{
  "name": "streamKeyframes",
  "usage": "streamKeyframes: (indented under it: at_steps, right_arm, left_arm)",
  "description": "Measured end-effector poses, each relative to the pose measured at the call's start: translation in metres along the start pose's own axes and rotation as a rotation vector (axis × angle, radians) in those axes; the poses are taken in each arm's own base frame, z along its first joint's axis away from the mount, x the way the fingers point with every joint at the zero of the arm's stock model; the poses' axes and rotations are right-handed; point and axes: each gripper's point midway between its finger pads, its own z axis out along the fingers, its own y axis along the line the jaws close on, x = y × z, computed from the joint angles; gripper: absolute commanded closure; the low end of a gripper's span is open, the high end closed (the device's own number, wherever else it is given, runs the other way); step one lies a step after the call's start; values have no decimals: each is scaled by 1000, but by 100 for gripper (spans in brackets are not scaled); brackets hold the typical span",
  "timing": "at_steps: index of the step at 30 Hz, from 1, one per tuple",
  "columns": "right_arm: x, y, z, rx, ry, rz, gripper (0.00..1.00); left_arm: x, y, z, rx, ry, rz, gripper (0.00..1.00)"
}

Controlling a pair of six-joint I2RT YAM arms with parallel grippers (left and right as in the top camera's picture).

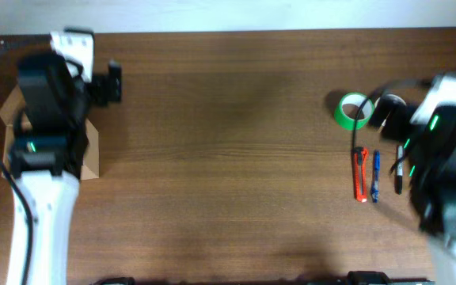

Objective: Pack container
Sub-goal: 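Move the left gripper to the cardboard box's near edge and grasp it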

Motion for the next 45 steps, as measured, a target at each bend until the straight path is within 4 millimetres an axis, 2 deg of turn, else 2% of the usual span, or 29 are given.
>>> streamKeyframes:
  at_steps: [3, 4, 7, 9, 12, 14, 19, 24, 32, 34, 38, 42, 45]
  right_arm:
    - [-21, -25, 28, 76, 76, 16, 1]
    - [-28, -39, 41, 109, 105, 31, 1]
    - [-42, -81, 76, 171, 156, 88, 1]
    - [-43, -104, 92, 195, 186, 121, 1]
    - [-35, -138, 115, 217, 235, 173, 1]
    - [-23, -159, 127, 234, 272, 203, 1]
    - [7, -188, 144, 260, 354, 253, 1]
    - [24, -200, 154, 269, 397, 274, 1]
    - [28, -198, 156, 260, 411, 276, 1]
    - [28, -198, 156, 258, 411, 277, 1]
    - [30, -197, 155, 257, 421, 278, 1]
    - [33, -196, 153, 256, 436, 280, 1]
    - [35, -196, 153, 256, 445, 282, 1]
  left_arm:
    - [-10, 11, 18, 18, 29, -15, 0]
    - [-11, 15, 24, 18, 37, -19, 0]
    - [-6, 26, 36, 12, 57, -33, 0]
    - [-1, 32, 39, 3, 70, -40, 0]
    - [2, 41, 39, -12, 76, -49, 0]
    - [4, 42, 39, -10, 84, -53, 0]
    - [16, 35, 37, 25, 134, -56, 0]
    - [35, 17, 32, 114, 213, -67, 0]
    - [82, 1, 15, 179, 416, -84, 0]
    - [90, -2, 12, 187, 452, -87, 11]
    - [114, 6, 11, 123, 564, -109, 11]
    - [156, 21, 6, -33, 756, -242, 11]
    - [179, 28, 14, -100, 842, -287, 11]
